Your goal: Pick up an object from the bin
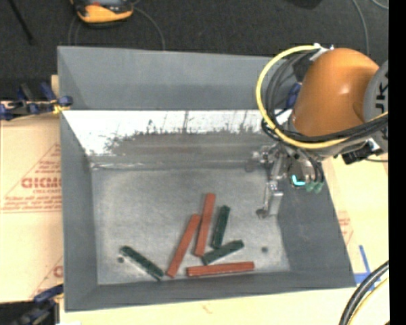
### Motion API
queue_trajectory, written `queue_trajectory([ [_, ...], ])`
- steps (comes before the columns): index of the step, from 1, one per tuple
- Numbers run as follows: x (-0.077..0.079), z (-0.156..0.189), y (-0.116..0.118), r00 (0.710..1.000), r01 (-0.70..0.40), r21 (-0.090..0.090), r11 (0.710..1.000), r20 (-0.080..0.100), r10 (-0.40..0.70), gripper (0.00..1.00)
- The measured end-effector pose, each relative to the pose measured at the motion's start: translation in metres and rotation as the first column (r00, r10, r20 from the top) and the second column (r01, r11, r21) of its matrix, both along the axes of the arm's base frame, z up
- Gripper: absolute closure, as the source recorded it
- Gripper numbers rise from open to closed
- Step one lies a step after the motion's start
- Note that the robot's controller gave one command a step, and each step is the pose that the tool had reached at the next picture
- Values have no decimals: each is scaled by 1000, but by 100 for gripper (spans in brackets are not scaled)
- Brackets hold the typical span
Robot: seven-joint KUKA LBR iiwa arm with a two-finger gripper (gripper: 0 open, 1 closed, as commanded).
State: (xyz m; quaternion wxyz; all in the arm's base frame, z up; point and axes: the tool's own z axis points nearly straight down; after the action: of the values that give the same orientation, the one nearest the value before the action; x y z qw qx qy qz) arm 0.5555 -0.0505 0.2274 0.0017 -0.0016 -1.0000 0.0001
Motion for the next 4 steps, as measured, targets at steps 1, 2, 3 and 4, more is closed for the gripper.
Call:
queue_trajectory([
  [1, 2, 4, 0, 1000, -1, -1, 1000, 8, 1, 0],
  [2, -18, -30, 10, 996, -91, -2, 996, 12, 91, 0],
  [3, -24, -95, 42, 988, -156, -2, 988, 11, 156, 0],
  [4, -21, -133, 38, 949, -314, 1, 949, 4, 314, 0],
])
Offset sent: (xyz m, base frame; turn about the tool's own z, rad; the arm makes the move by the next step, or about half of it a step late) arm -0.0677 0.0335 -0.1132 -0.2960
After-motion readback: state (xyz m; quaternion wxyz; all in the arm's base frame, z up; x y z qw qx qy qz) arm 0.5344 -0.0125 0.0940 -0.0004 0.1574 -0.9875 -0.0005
